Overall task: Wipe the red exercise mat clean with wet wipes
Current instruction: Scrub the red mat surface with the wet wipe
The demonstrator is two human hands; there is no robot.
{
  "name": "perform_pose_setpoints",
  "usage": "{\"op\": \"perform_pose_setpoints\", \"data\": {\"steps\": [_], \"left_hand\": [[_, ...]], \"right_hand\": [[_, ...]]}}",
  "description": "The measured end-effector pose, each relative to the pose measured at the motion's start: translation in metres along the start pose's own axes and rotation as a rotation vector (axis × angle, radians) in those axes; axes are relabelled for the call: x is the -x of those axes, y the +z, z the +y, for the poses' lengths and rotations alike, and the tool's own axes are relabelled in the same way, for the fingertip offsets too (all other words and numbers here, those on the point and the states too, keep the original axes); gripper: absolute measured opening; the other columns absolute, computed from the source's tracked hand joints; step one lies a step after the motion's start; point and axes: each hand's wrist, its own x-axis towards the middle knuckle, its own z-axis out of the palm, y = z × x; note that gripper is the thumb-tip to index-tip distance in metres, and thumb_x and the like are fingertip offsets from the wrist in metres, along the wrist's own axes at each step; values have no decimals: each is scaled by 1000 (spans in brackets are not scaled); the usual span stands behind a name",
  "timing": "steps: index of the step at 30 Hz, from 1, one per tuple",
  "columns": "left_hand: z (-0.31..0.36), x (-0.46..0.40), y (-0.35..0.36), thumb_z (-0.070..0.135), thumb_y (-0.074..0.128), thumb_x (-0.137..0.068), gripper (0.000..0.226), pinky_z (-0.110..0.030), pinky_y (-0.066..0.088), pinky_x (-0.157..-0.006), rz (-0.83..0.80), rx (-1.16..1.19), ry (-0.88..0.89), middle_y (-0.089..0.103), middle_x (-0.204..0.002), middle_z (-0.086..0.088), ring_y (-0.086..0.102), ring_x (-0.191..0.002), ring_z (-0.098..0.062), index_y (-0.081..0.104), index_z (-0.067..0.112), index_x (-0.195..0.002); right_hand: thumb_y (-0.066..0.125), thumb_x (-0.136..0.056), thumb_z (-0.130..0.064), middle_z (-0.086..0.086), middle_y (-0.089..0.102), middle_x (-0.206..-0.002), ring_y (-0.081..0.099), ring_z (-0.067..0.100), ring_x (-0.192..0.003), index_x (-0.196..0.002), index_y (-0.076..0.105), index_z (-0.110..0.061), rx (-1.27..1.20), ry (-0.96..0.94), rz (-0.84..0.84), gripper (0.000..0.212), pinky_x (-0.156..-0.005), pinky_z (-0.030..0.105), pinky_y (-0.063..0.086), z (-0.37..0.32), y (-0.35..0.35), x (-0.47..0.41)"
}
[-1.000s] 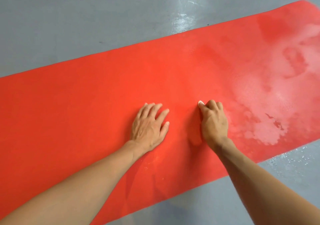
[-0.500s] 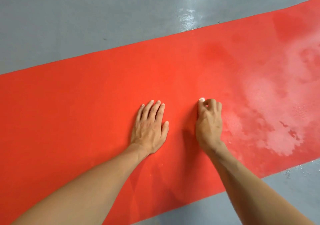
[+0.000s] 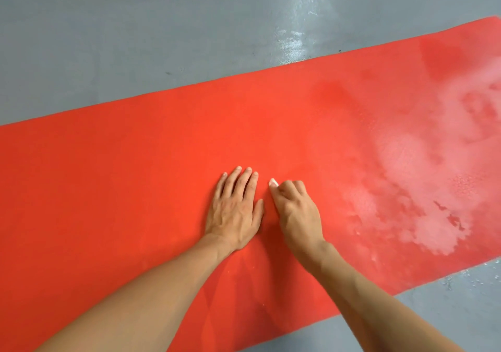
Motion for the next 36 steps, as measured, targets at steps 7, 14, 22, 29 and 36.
{"op": "perform_pose_setpoints", "data": {"steps": [7, 14, 22, 29, 36], "left_hand": [[1, -1, -1, 45, 37, -101, 66, -49, 21, -127, -8, -11, -5, 42, -162, -6, 28, -155, -26, 43, 12, -158], [1, -4, -2, 45, 41, -98, 64, -51, 31, -122, 10, 15, -10, 50, -156, -6, 39, -149, -28, 52, 12, -151], [-31, -66, -8, 45, 42, -96, 58, -49, 39, -115, 82, 43, -13, 56, -143, -12, 49, -136, -35, 59, 12, -140], [-31, -67, 6, 48, 39, -99, 66, -49, 24, -126, 53, 13, -13, 48, -157, -10, 34, -151, -30, 48, 11, -153], [-31, -65, 4, 49, 36, -99, 67, -49, 22, -127, 44, 28, -30, 46, -158, -9, 33, -152, -29, 47, 12, -154]], "right_hand": [[54, -97, -6, 10, 56, -102, 48, 34, -99, -130, 66, -7, 105, 406, 93, 35, -80, 43, 50, 72, -16, -30], [49, -99, -24, 4, 57, -97, 55, 29, -89, -131, 65, -7, 82, -192, -41, 40, -65, 40, 51, 20, -8, -20], [51, -102, -11, 9, 56, -101, 48, 33, -99, -125, 66, -6, 50, 329, 68, 28, -74, 41, 48, 26, -2, -54], [54, -101, -22, 7, 57, -100, 50, 33, -99, -125, 68, -12, 108, 34, -3, 30, -74, 43, 51, 69, -5, -74], [45, -100, -16, 4, 59, -99, 50, 29, -95, -124, 68, -9, -8, 141, 53, 33, -72, 40, 50, -3, 17, -72]]}}
